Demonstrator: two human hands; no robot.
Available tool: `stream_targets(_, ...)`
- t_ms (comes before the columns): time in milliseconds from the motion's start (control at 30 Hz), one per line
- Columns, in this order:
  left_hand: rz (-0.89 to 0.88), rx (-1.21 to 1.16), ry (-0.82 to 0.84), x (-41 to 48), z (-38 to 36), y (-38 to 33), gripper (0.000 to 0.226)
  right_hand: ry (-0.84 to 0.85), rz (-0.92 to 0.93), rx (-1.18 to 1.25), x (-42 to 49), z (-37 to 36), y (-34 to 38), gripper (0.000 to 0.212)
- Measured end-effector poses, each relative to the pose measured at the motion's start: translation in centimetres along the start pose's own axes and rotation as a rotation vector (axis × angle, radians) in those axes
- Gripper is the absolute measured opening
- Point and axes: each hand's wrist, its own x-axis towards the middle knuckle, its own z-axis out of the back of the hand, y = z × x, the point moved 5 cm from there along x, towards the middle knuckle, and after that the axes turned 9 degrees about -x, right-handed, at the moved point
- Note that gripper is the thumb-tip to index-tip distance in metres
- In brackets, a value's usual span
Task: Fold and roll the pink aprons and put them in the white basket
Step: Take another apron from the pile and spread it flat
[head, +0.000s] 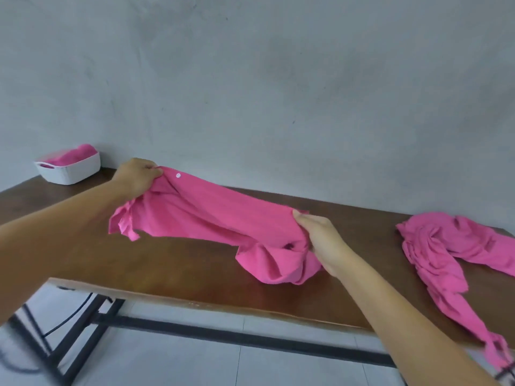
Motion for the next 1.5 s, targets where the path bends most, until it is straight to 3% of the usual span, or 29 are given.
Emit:
stream_targets(233,0.172,-0.051,-0.073,-3.8,5.2,6.6,0.03,0.063,0.096,-0.37,-7.2,-11.8,-1.4,0.076)
stream_targets(367,0.214,-0.052,-0.065,-6.6,9.2,11.0,0.036,0.064,0.125,-0.426,-11.1,-17.9,-1.9,0.057)
stream_targets(533,0.249,-0.042,-0.094,-10.4,14.4,16.2,0.028,0.021,0.213,-0.586,-15.5,-24.3,-2.9,0.051)
stream_targets(667,0.261,-0.025,-0.162,-12.6,18.6,18.8,0.035,-0.124,0.268,-0.751,-18.8,-27.2,-3.0,0.033)
stream_targets(833,0.169,-0.032,-0.199,-14.3,23.0,18.4,0.034,-0.24,0.396,-0.965,-21.3,-29.9,-1.1,0.009)
stream_targets(1000,0.076,-0.081,-0.26,-14.2,27.9,16.8,0.031,-0.359,0.466,-1.239,-22.6,-31.4,3.4,0.023)
stream_targets(1233,-0.044,-0.126,-0.295,-14.6,31.6,13.9,0.033,-0.352,0.425,-1.325,-22.0,-30.8,4.8,0.039)
stream_targets(1500,-0.263,-0.227,-0.314,-16.7,33.1,9.6,0.021,-0.423,0.241,-1.321,-19.4,-27.9,3.5,0.016)
